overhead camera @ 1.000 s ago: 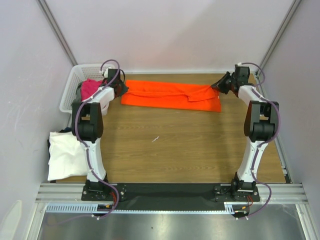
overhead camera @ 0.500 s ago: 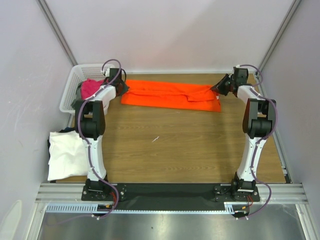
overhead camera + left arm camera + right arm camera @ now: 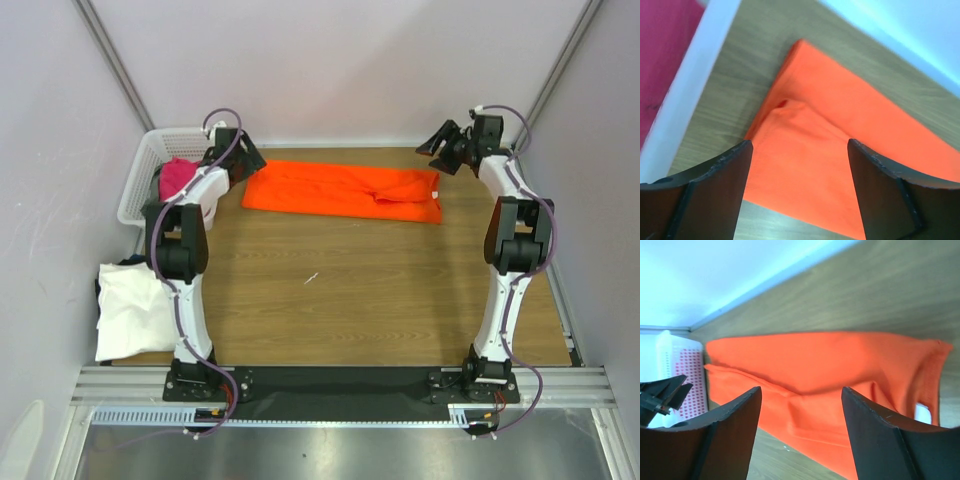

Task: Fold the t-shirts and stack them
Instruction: Fold the tshirt

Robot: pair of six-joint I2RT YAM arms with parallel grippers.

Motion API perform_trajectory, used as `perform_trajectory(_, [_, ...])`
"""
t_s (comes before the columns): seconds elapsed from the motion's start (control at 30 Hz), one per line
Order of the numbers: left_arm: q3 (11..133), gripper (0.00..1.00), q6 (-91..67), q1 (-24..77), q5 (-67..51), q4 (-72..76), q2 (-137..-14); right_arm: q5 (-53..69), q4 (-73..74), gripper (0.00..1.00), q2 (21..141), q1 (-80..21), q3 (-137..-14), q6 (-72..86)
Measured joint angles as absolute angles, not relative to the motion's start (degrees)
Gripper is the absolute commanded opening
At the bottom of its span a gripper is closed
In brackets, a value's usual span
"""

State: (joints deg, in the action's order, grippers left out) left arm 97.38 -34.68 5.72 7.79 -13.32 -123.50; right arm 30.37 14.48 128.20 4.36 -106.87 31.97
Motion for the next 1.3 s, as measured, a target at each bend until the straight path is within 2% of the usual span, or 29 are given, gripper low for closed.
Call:
perform_trajectory(0.23, [97.38,0.84,-30.87,8.78,5.32,-9.96,-118.32,31.11,14.76,0.72,124.20,4.23,-106.63,31.90])
perform_trajectory(0.47, [97.38,0.84,-26.98,12.67,0.43,-8.29,-120.05,30.20,12.23,0.72,116.60,2.15,-93.21,32.95])
perform_trajectory(0.7, [95.59,0.83,-27.70,12.71,-2.96,-10.33,-124.55,28.18,11.35,0.72,115.66,-0.16,-83.40,34.04])
perform_trajectory(1.3, [92.40,0.83,-29.89,12.47,-4.71,-13.58,-125.99,23.79,10.83,0.71,119.13,2.11,-81.76,33.32])
